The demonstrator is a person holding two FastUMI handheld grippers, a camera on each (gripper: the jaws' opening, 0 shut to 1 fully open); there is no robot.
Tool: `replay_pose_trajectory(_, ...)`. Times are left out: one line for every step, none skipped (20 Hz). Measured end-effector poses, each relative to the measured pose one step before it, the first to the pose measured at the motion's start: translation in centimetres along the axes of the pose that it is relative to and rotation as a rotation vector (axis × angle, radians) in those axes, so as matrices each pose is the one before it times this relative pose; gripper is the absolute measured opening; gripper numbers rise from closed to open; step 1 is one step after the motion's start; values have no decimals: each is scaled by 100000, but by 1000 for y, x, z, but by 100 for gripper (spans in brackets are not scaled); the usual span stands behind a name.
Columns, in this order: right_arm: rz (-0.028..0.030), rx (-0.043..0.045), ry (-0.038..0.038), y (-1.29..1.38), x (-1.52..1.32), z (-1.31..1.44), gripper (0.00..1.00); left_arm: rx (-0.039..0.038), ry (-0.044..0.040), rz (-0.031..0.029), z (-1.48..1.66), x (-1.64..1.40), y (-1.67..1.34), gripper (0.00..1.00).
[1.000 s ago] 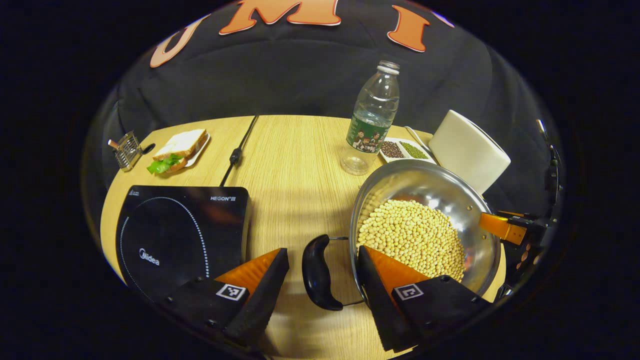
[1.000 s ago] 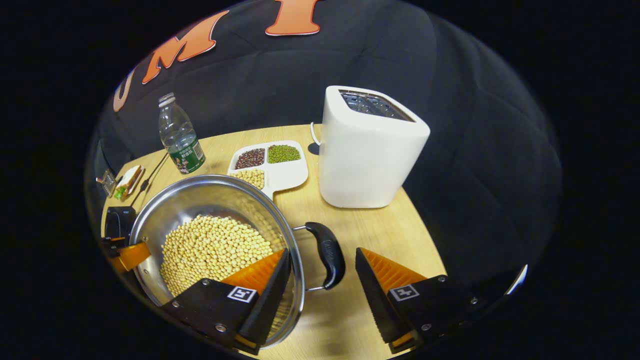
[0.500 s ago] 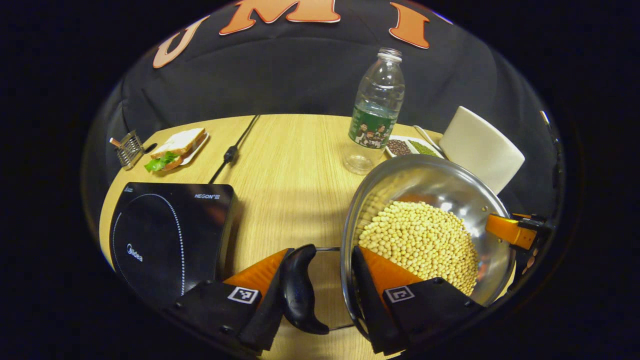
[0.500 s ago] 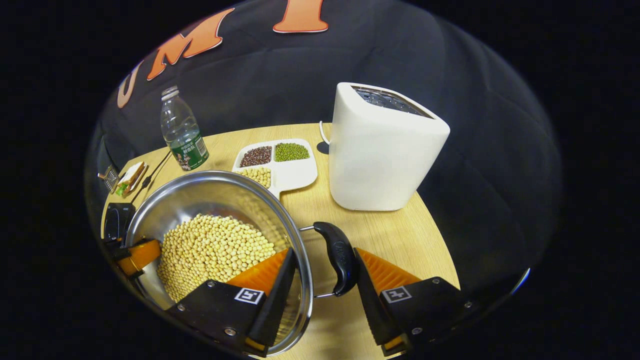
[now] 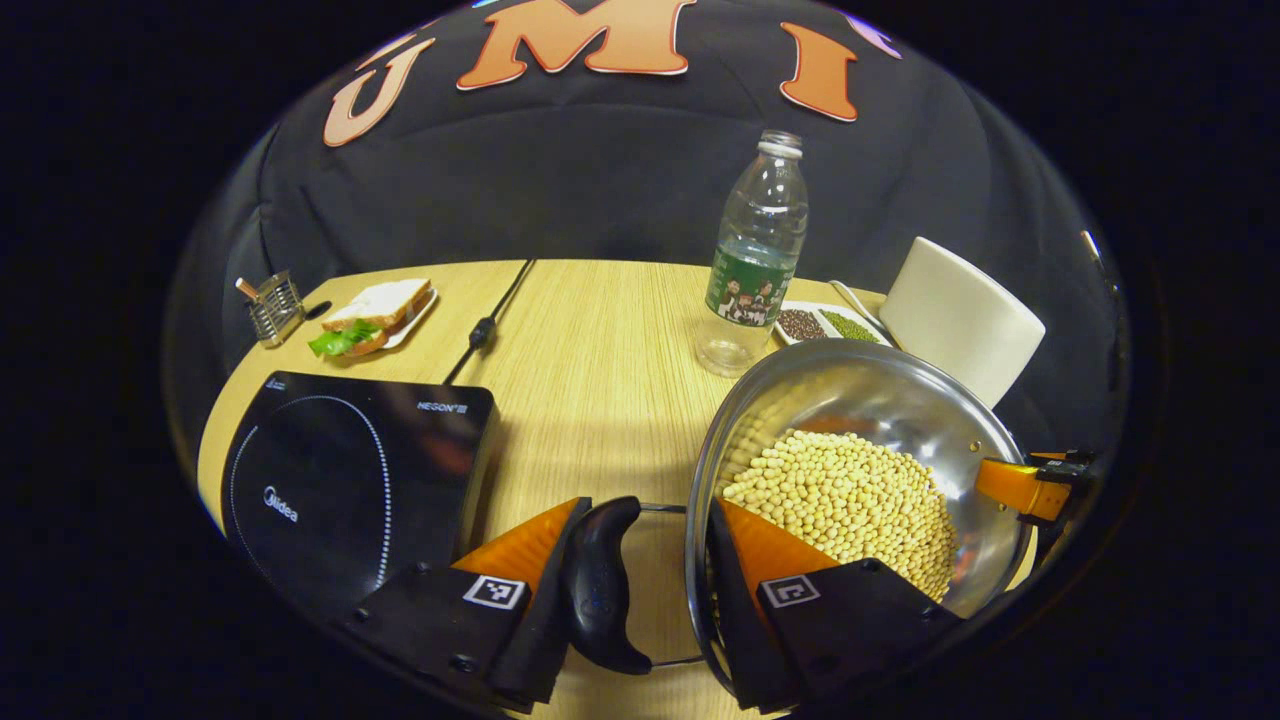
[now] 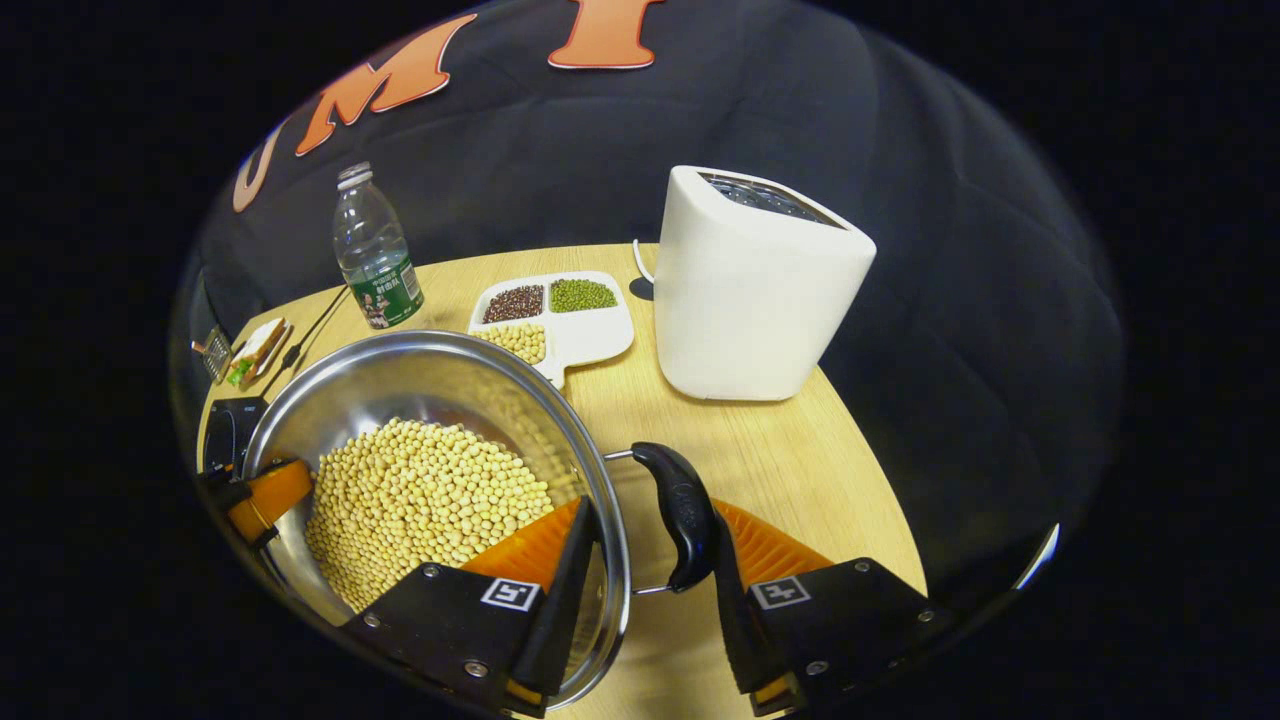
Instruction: First push the handle of the pot to place it horizontally, then grasp the pot with both hands and set it on the induction cooktop.
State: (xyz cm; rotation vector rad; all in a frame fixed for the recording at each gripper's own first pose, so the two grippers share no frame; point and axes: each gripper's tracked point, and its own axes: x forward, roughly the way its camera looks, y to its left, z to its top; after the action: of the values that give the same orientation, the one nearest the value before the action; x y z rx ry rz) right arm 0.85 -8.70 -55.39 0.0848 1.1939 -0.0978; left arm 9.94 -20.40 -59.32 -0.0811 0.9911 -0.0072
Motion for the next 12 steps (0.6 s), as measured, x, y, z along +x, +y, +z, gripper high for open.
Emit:
replay_pose_trajectory(611,2194,324,290,-452,-175,63,931,-1069,156,229,-616,217,70)
replay_pose_trajectory(497,674,-694,179,-385,47,62,685,-1067,119,312,-558,338,71)
replay_pose_trajectory(44,-508,-969,300,-613,140,63,-102,-942,-137,336,-409,309,71)
replay_pose_trajectory(-225,-463,-1628,149,-631,374,63,-665,-490,-150,288,-472,303,69)
replay_pose_trajectory(-251,-357,-1474,364,-652,312,62,-595,-731,-498,361,-442,336,71)
replay_pose_trajectory(-19,536,-1678,395,-752,452,58,-193,-723,-261,229,-308,395,71)
replay_pose_trajectory(272,-260,513,279,-699,-72,62,17,-604,-250,344,-572,408,70)
replay_pose_trajectory(662,-59,91,454,-553,46,62,806,-256,140,233,-670,465,71)
replay_pose_trajectory(765,-21,146,589,-527,65,58,736,-88,88,290,-622,525,71)
replay_pose_trajectory(853,-164,226,431,-573,79,61,536,-539,397,152,-876,663,71)
replay_pose_trajectory(824,-418,-130,530,-564,-72,61,509,-790,465,350,-816,774,71)
replay_pose_trajectory(712,-283,-401,664,-497,206,58,276,-864,286,379,-649,664,71)
